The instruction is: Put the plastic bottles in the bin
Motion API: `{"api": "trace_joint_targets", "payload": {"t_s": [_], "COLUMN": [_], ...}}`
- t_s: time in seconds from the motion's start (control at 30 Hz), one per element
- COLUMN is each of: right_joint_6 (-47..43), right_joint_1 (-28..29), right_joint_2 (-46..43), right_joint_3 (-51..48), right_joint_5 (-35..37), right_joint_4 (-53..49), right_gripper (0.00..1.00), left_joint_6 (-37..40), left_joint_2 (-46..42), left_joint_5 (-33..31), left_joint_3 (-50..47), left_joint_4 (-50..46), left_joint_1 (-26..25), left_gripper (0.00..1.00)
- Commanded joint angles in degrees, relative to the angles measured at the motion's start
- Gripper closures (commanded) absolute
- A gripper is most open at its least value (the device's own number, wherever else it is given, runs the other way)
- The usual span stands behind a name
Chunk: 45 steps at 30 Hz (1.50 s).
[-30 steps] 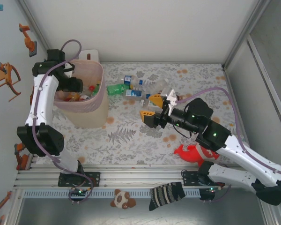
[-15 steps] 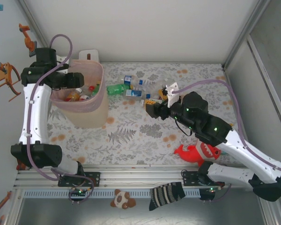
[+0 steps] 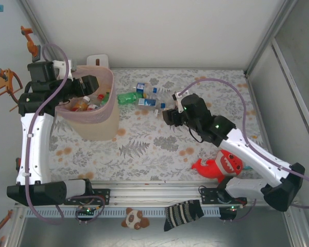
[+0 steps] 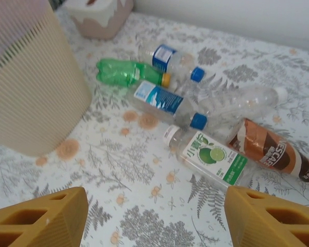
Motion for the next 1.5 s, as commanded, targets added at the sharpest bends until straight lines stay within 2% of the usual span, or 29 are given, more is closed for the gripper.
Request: {"api": "trace_joint_targets", "payload": {"t_s": [0.0, 0.17, 0.37, 0.5, 0.73, 0.9, 1.17, 1.47], "right_joint_6": [-10.0, -24.7, -41.0, -47.3, -50.5, -52.2, -54.5, -56.3], "right_joint_1": [-3.3, -8.7, -10.6, -11.0, -12.9, -13.3, -13.9, -14.3], "right_joint_2": [3.6, 13.2, 26.6, 35.5, 49.4, 54.8, 58.8, 61.4], "right_joint_3": [2.7, 8.7, 17.8, 24.5, 37.5, 42.7, 45.7, 47.4], "right_joint_5": [-8.0, -15.0, -12.1, -7.2, -6.7, -6.2, -6.5, -8.0], "right_joint_4": [-3.8, -13.4, -22.5, -26.1, -30.6, -32.4, -32.9, -33.2], "right_gripper": [0.31, 0.31, 0.31, 0.3, 0.24, 0.22, 0.18, 0.18], "left_joint_6": [-4.9, -5.4, -6.1, -6.2, -6.5, -6.5, -6.4, -6.5], "left_joint_2": [-2.8, -5.2, -6.6, -7.3, -7.8, -8.0, -7.6, -7.3], "left_joint_5": [6.0, 6.3, 6.4, 6.3, 6.3, 6.4, 6.4, 6.1], "left_joint_3": [-1.8, -4.0, -6.1, -7.4, -8.4, -8.2, -7.9, -7.5], "left_joint_4": [6.7, 7.7, 8.1, 8.1, 8.0, 7.7, 7.5, 7.6], "left_joint_1": [-0.6, -1.2, -1.6, -2.1, -2.7, -3.1, -3.5, -4.4], "left_gripper": [0.25, 0.24, 0.24, 0.24, 0.24, 0.24, 0.24, 0.24]}}
